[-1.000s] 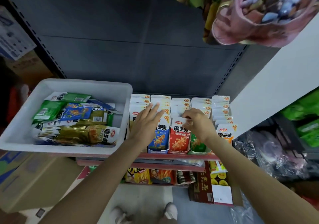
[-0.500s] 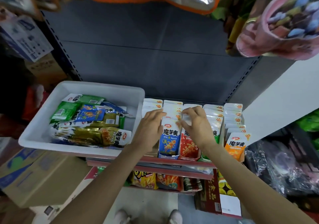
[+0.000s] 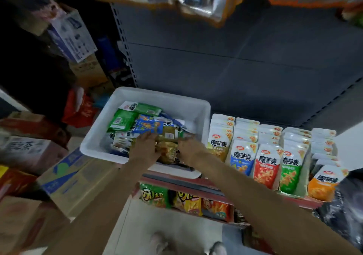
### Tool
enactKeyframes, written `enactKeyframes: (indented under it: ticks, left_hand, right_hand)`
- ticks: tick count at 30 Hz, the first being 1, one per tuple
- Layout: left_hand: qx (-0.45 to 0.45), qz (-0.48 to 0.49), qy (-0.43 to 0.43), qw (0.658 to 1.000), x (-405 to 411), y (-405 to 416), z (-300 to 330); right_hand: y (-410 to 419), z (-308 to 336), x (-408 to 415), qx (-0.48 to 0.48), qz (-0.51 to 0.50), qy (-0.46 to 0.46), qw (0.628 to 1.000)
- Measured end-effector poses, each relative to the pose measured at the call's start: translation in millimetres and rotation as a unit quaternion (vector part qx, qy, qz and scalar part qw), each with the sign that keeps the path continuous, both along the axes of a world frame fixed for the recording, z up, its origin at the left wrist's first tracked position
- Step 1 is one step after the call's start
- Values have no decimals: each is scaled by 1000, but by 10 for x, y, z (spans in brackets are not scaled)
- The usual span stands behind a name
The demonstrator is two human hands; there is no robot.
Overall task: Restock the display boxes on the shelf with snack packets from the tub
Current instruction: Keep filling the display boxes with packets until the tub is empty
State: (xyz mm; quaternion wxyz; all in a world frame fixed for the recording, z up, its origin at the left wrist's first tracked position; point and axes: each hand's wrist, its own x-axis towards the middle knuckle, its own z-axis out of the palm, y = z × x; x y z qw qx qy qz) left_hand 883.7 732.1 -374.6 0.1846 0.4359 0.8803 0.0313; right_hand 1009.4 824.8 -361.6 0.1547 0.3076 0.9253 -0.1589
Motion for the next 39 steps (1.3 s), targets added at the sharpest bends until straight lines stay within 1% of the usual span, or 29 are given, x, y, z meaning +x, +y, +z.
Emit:
enactKeyframes:
  ticks: [2, 4, 7, 9, 11, 14, 16, 18, 20, 22, 24, 27, 29, 30, 31, 33, 34, 36, 39]
  left_hand:
    - [-36, -7, -22, 999, -97, -42, -14]
    - [-38, -17, -40, 998, -142, -66, -2]
    - [-31, -36, -30, 998, -158, -80, 43]
    - [-10, -34, -15, 999, -155, -95, 45]
    - [45, -37, -39, 998, -134, -106, 52]
    - [150, -81, -91, 981, -70, -56, 104]
    - [206, -66, -125, 968, -27, 18, 175]
    - [244, -41, -161, 955, 32, 96, 254]
    - [283, -22, -195, 939, 123, 161, 323]
    - [309, -18, -231, 922, 243, 216, 387]
    - [297, -45, -250, 921, 371, 283, 443]
    - [280, -63, -286, 914, 546, 406, 477]
    - [262, -60, -278, 922, 623, 506, 447]
    - [244, -60, -263, 931, 651, 558, 407]
    - [227, -63, -244, 941, 677, 602, 359]
    - [180, -57, -227, 955, 727, 675, 257]
    - [158, -49, -231, 959, 751, 693, 220]
    - [142, -37, -248, 957, 803, 702, 172]
    - [167, -38, -264, 949, 845, 682, 128]
  right_hand:
    - [-29, -2, -119, 26, 3, -47, 999]
    - [-21, 25, -192, 42, -20, -55, 997]
    - [2, 63, -213, 58, -35, -10, 998]
    - [23, 76, -184, 18, -49, 36, 998]
    - [71, 91, -143, -30, -78, 117, 990]
    - [130, 233, -21, -84, -105, 265, 955]
    - [161, 355, 86, -131, -143, 350, 916]
    - [218, 436, 182, -166, -213, 416, 869]
    - [312, 466, 301, -227, -287, 447, 817]
    - [399, 470, 458, -284, -324, 446, 784]
    - [460, 478, 629, -290, -327, 449, 779]
    - [531, 564, 848, -255, -319, 483, 774]
    - [593, 631, 970, -245, -324, 502, 763]
    - [617, 659, 1024, -232, -321, 505, 767]
    - [636, 670, 1069, -214, -313, 497, 780]
    - [660, 635, 1139, -174, -294, 456, 822]
    - [658, 595, 1156, -156, -287, 432, 841]
    - [648, 505, 1161, -125, -271, 398, 867]
    - [624, 397, 1118, -60, -248, 330, 909]
